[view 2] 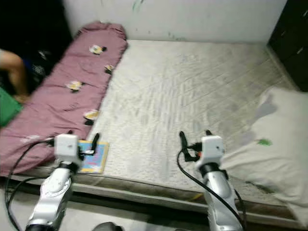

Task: Clean up the room

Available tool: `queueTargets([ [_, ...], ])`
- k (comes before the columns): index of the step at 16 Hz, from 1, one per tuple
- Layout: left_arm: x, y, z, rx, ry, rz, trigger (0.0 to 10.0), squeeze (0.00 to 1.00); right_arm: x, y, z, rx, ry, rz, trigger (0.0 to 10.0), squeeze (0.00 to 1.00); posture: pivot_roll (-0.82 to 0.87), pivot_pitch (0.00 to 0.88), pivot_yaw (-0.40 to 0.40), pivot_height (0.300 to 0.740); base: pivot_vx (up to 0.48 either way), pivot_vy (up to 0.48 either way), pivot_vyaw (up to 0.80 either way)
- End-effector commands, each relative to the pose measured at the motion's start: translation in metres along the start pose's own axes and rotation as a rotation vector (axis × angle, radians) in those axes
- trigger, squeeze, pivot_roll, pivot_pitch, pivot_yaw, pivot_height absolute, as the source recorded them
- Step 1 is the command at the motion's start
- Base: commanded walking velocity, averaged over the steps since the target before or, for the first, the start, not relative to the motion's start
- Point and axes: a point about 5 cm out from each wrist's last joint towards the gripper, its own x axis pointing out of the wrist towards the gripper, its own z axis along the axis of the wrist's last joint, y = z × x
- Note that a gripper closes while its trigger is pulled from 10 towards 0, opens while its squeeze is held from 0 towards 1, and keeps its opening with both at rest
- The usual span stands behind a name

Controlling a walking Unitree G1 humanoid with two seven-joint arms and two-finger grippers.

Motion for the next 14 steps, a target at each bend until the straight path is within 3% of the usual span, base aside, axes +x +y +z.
queueTargets([
  [1, 0.003, 0.002, 0.0, 0.014, 0.005, -0.017, 10.0, 0.0, -0.005, -0.008, 0.003, 0.003, -0.027, -0.06, 10.0, 0.0, -0.09, 0.0, 0.137, 0.74, 0.0, 0.0, 0.0],
  [4, -0.001, 0.002, -0.002, 0.004, 0.011, -0.004, 10.0, 0.0, -0.013, -0.011, -0.003, 0.001, -0.006, -0.074, 10.0, 0.0, -0.08, 0.0, 0.104, 0.74, 0.0, 0.0, 0.0],
  [6, -0.011, 0.0, -0.004, -0.012, 0.009, 0.033, 10.0, 0.0, -0.005, -0.005, 0.001, -0.016, 0.008, 0.008, 10.0, 0.0, -0.03, 0.0, 0.037, 0.74, 0.0, 0.0, 0.0],
  [9, -0.027, 0.013, -0.006, -0.013, 0.006, 0.157, 10.0, 0.0, 0.011, 0.011, 0.006, -0.058, 0.023, 0.174, 10.0, 0.0, 0.06, 0.025, -0.043, 0.74, 0.0, 0.0, 0.0],
  [14, -0.029, 0.018, 0.002, 0.006, -0.007, 0.171, 10.0, 0.0, 0.025, 0.015, 0.014, -0.106, 0.051, 0.245, 10.0, 0.0, 0.07, 0.075, -0.022, 0.74, 0.0, 0.0, 0.0],
])
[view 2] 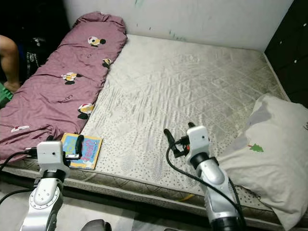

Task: Clean up the room

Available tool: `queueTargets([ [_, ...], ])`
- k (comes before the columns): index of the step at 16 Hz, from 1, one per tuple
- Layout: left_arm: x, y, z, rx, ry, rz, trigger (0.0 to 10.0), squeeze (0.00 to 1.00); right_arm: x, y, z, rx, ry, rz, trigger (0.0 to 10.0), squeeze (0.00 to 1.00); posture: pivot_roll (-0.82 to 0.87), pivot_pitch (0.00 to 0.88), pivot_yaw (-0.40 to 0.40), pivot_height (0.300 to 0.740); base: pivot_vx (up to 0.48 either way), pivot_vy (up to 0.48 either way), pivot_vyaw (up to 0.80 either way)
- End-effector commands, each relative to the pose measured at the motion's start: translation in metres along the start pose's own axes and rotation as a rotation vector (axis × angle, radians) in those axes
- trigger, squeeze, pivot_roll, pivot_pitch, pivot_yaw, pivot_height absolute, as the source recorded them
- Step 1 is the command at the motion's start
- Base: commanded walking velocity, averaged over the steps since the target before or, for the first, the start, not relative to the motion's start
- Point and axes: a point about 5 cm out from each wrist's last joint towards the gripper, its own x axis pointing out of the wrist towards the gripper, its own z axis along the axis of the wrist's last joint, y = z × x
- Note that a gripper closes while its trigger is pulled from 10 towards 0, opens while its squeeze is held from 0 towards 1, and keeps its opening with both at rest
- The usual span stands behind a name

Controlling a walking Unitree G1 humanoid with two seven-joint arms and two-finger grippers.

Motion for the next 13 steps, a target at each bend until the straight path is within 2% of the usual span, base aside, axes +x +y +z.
queueTargets([
  [1, 0.0, -0.001, 0.003, 0.01, 0.0, -0.023, 10.0, 0.0, -0.002, -0.002, -0.005, -0.022, 0.041, 0.004, 10.0, 0.0, 0.06, 0.079, -0.021, 0.74, 0.0, 0.0, 0.0],
  [4, -0.007, -0.001, -0.002, 0.011, 0.028, -0.039, 10.0, 0.0, -0.015, -0.004, -0.011, 0.044, 0.073, -0.063, 10.0, 0.0, 0.04, 0.072, -0.02, 0.74, 0.0, 0.0, 0.0],
  [8, -0.008, -0.005, -0.002, 0.001, 0.032, -0.055, 10.0, 0.0, -0.036, -0.009, -0.021, 0.169, 0.069, -0.32, 10.0, 0.0, 0.03, 0.057, -0.014, 0.74, 0.0, 0.0, 0.0],
  [9, -0.007, -0.003, -0.001, -0.002, 0.031, -0.052, 10.0, 0.0, -0.041, -0.004, -0.021, 0.154, 0.058, -0.344, 10.0, 0.0, 0.02, 0.055, -0.003, 0.74, 0.0, 0.0, 0.0],
  [11, -0.004, -0.005, 0.001, -0.003, 0.025, -0.068, 10.0, 0.0, -0.043, 0.007, -0.022, 0.146, 0.055, -0.301, 10.0, 0.0, 0.02, 0.054, 0.001, 0.74, 0.0, 0.0, 0.0],
  [13, -0.002, -0.006, 0.001, 0.0, 0.023, -0.073, 10.0, 0.0, -0.042, 0.007, -0.022, 0.14, 0.057, -0.283, 10.0, 0.0, 0.01, 0.053, -0.001, 0.74, 0.0, 0.0, 0.0],
])
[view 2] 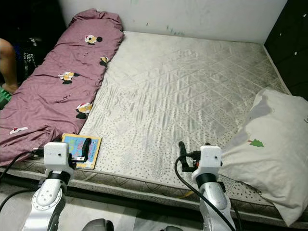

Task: Clean up the room

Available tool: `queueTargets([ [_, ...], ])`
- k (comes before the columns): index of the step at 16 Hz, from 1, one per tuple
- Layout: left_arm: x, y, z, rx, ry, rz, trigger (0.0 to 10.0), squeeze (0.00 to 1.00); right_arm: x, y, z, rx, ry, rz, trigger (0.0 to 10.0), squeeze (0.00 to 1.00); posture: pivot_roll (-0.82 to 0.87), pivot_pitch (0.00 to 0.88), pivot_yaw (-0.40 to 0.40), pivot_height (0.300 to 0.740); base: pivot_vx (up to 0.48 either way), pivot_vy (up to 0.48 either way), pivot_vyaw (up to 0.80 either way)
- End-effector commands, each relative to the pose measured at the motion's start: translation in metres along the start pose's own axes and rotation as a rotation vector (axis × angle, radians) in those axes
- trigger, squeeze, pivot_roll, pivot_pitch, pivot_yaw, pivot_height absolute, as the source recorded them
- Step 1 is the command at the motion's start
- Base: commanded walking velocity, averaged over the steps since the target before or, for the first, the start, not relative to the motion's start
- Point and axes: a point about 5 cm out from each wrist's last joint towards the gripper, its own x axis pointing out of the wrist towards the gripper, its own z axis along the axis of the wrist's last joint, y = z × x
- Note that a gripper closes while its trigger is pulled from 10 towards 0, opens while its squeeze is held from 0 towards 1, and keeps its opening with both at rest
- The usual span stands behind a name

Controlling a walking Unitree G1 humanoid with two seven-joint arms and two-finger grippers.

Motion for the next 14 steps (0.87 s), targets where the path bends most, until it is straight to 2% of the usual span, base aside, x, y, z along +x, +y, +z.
queueTargets([
  [1, 0.0005, 0.0026, -0.0008, 0.003, 0.008, 0.003, 10.0, 0.0, 0.0033, -0.0036, 0.0073, -0.023, -0.025, 0.003, 10.0, 0.0, 0.01, 0.052, -0.003, 0.74, 0.0, -0.24, 0.0],
  [10, 0.0046, 0.0023, 0.0004, 0.002, -0.001, -0.011, 10.0, 0.0, 0.0081, -0.0054, 0.0107, -0.031, -0.034, 0.002, 10.0, 0.0, 0.01, 0.046, -0.006, 0.74, 0.0, -0.323, 0.0],
  [14, 0.0054, -0.0005, 0.0008, -0.001, -0.003, -0.022, 10.0, 0.0, 0.0074, -0.0118, 0.0108, -0.047, -0.032, -0.009, 10.0, 0.0, 0.0, 0.05, 0.0, 0.74, 0.0, -0.333, 0.0],
])
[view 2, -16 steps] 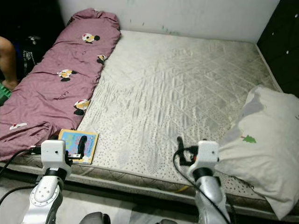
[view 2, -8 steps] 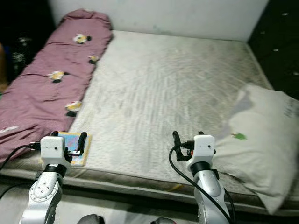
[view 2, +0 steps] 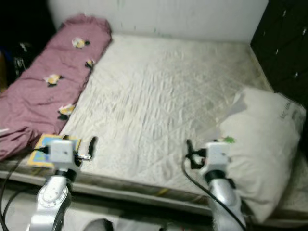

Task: Clean up the room

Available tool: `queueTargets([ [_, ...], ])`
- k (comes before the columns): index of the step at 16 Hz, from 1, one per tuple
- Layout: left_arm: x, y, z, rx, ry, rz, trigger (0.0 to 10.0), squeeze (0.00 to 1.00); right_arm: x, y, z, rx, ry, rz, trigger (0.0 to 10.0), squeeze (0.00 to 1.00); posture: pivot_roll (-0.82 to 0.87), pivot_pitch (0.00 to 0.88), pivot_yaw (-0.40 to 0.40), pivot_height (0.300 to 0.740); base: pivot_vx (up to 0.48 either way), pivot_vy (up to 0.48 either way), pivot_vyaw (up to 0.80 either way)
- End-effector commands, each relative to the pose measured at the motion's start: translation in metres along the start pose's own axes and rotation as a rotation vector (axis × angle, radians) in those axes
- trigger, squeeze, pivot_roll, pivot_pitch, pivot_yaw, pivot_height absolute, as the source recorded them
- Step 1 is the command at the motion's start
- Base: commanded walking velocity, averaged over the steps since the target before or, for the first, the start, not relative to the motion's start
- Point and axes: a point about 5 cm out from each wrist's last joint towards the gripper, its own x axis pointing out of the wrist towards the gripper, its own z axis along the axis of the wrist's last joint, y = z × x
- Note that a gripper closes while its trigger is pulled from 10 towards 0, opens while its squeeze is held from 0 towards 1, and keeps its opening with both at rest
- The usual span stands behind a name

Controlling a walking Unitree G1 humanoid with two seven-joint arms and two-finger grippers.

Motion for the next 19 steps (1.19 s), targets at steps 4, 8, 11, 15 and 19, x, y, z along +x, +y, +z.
queueTargets([
  [4, 0.0008, 0.0083, 0.0001, 0.014, 0.001, 0.018, 10.0, 0.0, 0.0026, 0.011, 0.0034, 0.018, -0.018, 0.02, 10.0, 0.0, 0.0, 0.049, 0.003, 0.74, 0.0, -0.333, 0.0],
  [8, 0.003, 0.0101, 0.001, 0.021, -0.002, 0.015, 10.0, 0.0, 0.0041, 0.01, 0.0033, 0.017, -0.019, 0.019, 10.0, 0.0, 0.0, 0.049, 0.0, 0.74, 0.0, -0.33, 0.0],
  [11, 0.0041, 0.0098, 0.0013, 0.02, -0.005, 0.012, 10.0, 0.0, 0.0065, 0.0091, 0.0048, 0.012, -0.024, 0.018, 10.0, 0.0, 0.0, 0.049, 0.001, 0.74, 0.0, -0.331, 0.0],
  [15, 0.0036, 0.0069, 0.0006, 0.011, -0.006, 0.006, 10.0, 0.0, 0.006, 0.0117, 0.0049, 0.001, -0.029, 0.032, 10.0, 0.0, 0.0, 0.046, -0.001, 0.74, 0.0, -0.246, 0.0],
  [19, 0.0051, 0.0053, 0.0013, 0.0, -0.012, 0.003, 10.0, 0.0, 0.0056, 0.0139, 0.005, -0.01, -0.031, 0.046, 10.0, 0.0, 0.0, 0.046, -0.006, 0.74, 0.0, 0.0, 0.0],
])
